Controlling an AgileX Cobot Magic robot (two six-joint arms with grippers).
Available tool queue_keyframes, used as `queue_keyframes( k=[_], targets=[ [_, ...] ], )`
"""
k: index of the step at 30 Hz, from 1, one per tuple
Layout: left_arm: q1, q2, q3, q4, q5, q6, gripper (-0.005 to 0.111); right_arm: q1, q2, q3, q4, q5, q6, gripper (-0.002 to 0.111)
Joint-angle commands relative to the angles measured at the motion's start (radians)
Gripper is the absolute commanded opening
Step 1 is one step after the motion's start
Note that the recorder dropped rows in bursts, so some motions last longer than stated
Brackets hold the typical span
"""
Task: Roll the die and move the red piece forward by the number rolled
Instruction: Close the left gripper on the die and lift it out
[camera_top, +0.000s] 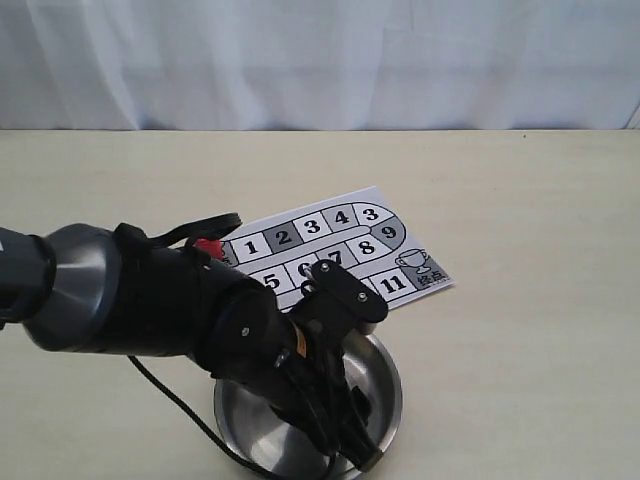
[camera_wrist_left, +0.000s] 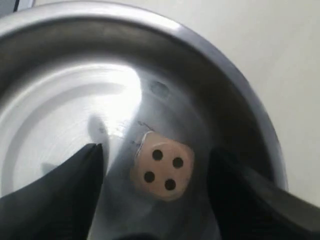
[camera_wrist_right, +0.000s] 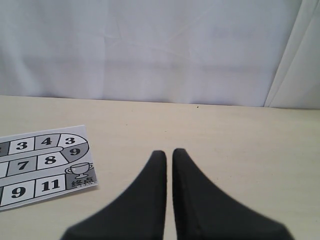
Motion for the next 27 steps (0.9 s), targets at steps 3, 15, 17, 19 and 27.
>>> queue_keyframes(
  k=[3,15,17,19,27],
  targets=[
    [-0.001,0.047,-0.006,-0.015,-0.063,0.003,0.058,0.002,-0.005,0.003,0.000,0.000,-0.003,0.004],
    [-0.001,0.065,-0.006,-0.031,-0.072,0.003,0.035,0.002,-0.005,0.003,0.000,0.000,-0.003,0.004],
    [-0.001,0.065,-0.006,-0.031,-0.079,0.008,0.021,0.002,-0.005,0.003,0.000,0.000,-0.003,0.004],
    [-0.001,0.062,-0.006,-0.031,-0.088,0.011,0.010,0.002,-0.005,0.003,0.000,0.000,-0.003,0.004],
    [-0.001,-0.011,-0.006,0.005,-0.067,0.005,0.000,0.002,-0.005,0.003,0.000,0.000,-0.003,0.004]
  ],
)
